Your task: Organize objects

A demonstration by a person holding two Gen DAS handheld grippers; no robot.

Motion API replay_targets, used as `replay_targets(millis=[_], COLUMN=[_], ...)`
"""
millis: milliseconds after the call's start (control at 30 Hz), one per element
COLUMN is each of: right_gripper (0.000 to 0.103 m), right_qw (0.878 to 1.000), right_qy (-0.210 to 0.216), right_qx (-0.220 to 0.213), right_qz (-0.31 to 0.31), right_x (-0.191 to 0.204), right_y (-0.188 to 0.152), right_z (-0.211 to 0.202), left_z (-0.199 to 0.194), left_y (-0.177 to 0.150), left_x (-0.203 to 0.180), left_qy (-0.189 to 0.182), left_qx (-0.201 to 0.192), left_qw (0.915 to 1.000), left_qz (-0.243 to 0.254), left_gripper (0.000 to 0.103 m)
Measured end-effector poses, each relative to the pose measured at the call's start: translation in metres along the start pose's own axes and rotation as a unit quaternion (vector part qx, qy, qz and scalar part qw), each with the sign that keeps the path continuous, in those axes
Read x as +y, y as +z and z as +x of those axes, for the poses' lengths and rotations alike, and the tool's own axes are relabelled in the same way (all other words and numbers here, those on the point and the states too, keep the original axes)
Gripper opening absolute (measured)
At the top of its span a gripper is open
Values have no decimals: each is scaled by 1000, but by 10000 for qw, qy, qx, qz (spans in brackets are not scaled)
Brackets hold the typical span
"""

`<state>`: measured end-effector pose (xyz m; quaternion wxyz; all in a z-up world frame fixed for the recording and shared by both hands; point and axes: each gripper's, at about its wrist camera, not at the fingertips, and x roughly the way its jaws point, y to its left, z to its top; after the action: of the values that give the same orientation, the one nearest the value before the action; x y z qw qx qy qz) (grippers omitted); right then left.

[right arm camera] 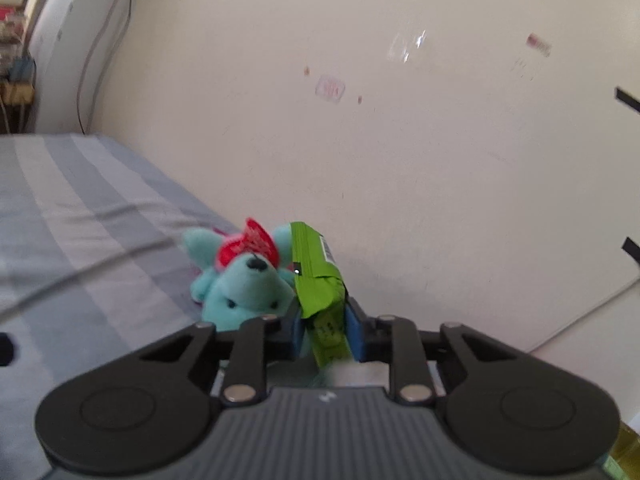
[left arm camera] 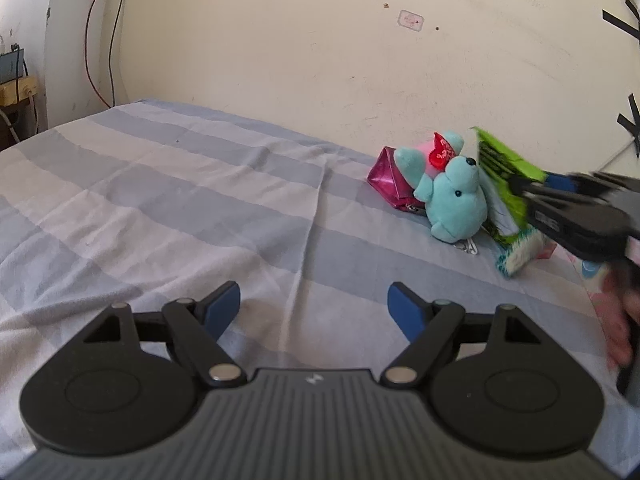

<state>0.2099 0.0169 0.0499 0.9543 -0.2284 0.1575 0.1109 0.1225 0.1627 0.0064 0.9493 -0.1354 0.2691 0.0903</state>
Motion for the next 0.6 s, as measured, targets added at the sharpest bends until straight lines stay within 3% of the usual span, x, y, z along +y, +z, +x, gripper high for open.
replay_targets(millis=[200,267,333,400,500,600], right_gripper=[22,27,33,46,53,60], right_qw=[9981,9962,9933,9914,9881,9878], right_qy=[389,532,942,1212,1535,1513], right_qx=[-307,-265,-41,50,19,-95], right_qz=[-367,-637,-674,-488,-139,348], right_x=[19,31,39,41,37,17], right_y=[-33,-50,-63,-70,-74,-73], right_z=[-83,-111,-132,-150,-170,-178], left_z=[-2,-3,-4,-5,-6,-13], left_y=[2,4,4,3,3,0], left_x=[14,18,20,19,17,15], left_qy=[-207,-319,-409,-419,-463,-555], left_qx=[-49,-87,-126,-160,-187,-69], left_qw=[9988,9977,9968,9968,9971,9971], left_qz=[-434,-586,-672,-654,-577,-513], left_gripper=[83,83,83,83,83,83])
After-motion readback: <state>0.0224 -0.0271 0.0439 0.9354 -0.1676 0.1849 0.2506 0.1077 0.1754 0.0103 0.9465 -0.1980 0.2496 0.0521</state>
